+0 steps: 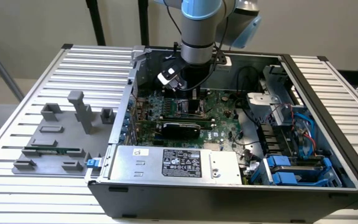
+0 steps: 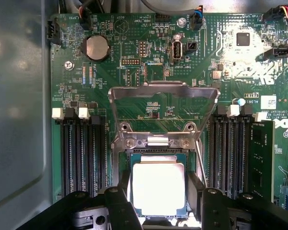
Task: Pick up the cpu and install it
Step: 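Place the cpu into insertion slot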
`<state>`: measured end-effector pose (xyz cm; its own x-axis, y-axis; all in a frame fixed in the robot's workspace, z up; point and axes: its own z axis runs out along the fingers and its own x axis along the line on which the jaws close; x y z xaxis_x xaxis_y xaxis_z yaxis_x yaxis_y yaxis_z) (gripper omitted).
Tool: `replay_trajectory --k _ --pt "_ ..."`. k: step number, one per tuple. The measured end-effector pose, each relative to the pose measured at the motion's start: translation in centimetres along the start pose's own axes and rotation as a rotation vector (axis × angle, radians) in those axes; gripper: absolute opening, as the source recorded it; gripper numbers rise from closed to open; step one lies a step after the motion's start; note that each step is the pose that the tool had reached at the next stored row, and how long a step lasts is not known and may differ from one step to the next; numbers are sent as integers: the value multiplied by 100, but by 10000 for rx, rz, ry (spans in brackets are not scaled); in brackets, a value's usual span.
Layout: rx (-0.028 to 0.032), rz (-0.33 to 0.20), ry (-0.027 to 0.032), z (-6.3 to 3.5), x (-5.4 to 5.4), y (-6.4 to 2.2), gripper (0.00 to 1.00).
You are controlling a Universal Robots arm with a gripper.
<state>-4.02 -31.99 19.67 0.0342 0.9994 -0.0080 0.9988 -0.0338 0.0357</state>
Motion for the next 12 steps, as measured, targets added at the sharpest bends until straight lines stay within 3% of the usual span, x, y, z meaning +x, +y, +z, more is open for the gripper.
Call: replay_trajectory --k 12 --pt "-1 1 1 1 0 0 56"
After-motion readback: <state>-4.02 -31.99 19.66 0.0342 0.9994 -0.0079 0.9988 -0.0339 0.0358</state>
